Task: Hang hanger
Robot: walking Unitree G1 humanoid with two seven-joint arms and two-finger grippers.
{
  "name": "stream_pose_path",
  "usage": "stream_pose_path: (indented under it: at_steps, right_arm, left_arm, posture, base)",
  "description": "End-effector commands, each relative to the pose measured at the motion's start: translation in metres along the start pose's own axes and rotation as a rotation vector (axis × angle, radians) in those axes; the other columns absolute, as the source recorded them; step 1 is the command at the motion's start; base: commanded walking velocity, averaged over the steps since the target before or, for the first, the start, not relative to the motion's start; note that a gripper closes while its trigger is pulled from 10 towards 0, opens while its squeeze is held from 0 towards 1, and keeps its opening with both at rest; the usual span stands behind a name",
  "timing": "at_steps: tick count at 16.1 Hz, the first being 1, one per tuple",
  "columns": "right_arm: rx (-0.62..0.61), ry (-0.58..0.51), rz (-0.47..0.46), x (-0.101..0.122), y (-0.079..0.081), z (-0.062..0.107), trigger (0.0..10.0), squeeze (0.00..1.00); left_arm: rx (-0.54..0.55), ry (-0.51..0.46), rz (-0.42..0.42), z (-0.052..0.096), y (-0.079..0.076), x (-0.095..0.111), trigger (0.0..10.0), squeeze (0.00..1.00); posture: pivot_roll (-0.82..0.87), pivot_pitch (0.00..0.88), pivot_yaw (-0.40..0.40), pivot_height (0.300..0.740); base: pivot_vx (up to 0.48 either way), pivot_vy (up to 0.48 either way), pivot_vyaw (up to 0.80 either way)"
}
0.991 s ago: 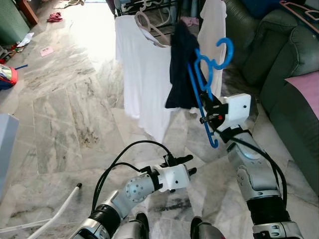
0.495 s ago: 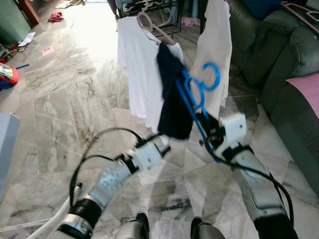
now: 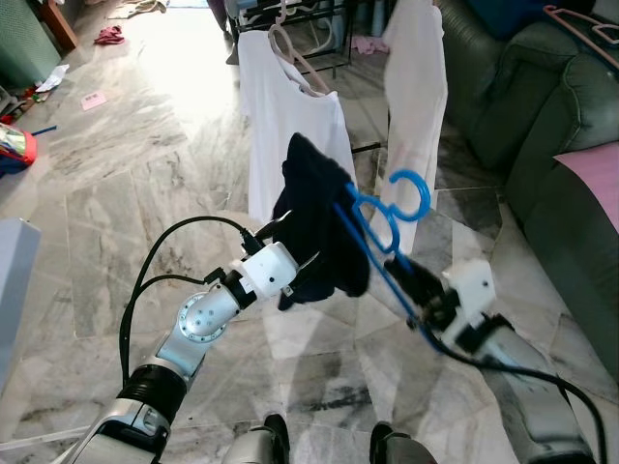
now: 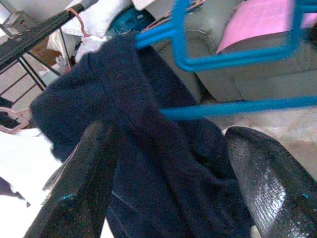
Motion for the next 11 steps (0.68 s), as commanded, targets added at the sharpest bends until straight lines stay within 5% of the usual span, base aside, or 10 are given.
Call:
stream_pose_path:
  at_steps: [1,4,11]
  right_arm:
    - [0.079,-0.032,0.0,0.009,0.012,0.001,10.0,0.0]
    - [0.171,0.044,0.0,0.002,0.015,0.012,10.0,0.0]
    - [0.185,0.202,0.179,-0.006,-0.014,0.036,10.0,0.0]
  left_arm:
    - [-0.008,0.003,-0.009,0.003,0.003,-0.002,10.0,1.0]
    - [-0.018,0.008,-0.03,0.002,0.009,-0.004,10.0,1.0]
    - [-0.066,0.017,-0.076,0.003,0.013,-0.008,10.0,1.0]
  posture:
    - [0.02,0.24,0.098,0.74]
    - [0.02,0.234,0.102,0.74]
    - [0.02,0.233,0.091,0.74]
  base:
    - [0.0,0.0,0.0]
    - [0.0,0.0,0.0]
    - [0.0,0.0,0.0]
Point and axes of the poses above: a point about 5 cm out from each wrist's last joint towards the gripper, its own z axis pointing back from the gripper into the wrist, its own x axis along the axis of the wrist's last joint, y = z × x, the point moved 6 cm from there along -z, pointing out of the wrist towards the gripper, and after that the axes turned 12 degrees about -z, right-handed, at the moved point
